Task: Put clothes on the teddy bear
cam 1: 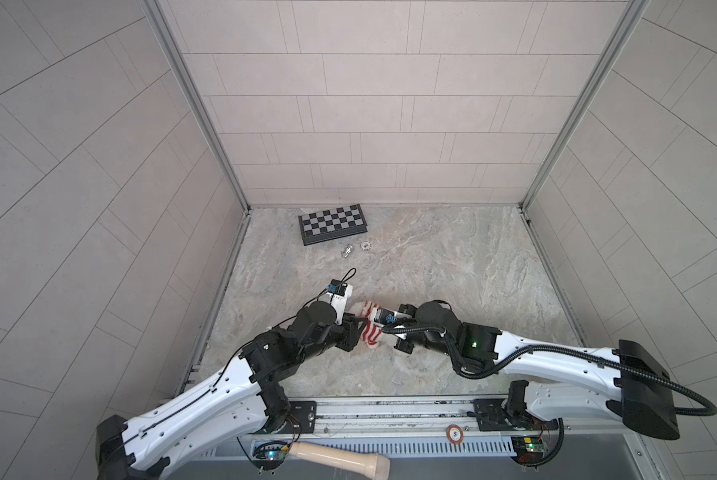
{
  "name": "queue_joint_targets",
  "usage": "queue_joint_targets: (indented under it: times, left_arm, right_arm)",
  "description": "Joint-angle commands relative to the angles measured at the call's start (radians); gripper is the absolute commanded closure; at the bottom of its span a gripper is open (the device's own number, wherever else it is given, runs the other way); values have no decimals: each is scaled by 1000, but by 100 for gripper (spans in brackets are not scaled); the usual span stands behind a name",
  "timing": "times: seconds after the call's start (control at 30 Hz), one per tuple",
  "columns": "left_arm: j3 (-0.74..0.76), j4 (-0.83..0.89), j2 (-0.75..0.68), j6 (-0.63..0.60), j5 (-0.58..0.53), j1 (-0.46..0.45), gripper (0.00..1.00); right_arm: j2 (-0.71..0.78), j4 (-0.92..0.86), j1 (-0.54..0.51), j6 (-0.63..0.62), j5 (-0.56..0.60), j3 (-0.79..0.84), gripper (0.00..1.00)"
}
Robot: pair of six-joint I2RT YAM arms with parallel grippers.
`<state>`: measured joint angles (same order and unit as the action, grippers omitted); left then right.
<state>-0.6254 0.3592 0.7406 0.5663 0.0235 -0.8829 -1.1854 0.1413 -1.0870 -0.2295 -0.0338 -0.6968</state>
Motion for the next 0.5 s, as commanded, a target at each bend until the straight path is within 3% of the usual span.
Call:
queue_joint_targets:
  times: [0.0, 0.07, 0.4, 0.47]
  left_arm:
    - [33, -77, 2, 20, 52, 31, 65]
    - [42, -88, 6, 19, 67, 41, 72]
    - [60, -154, 49, 18, 145, 45, 79]
    - [58, -139, 47, 19, 134, 45, 88]
  right_arm:
    - [23, 89, -1, -1, -23, 4, 100]
    - [23, 95, -1, 3, -19, 8, 100]
    - [23, 101, -1, 11, -16, 17, 100]
    - [27, 100, -1, 12, -7, 20, 100]
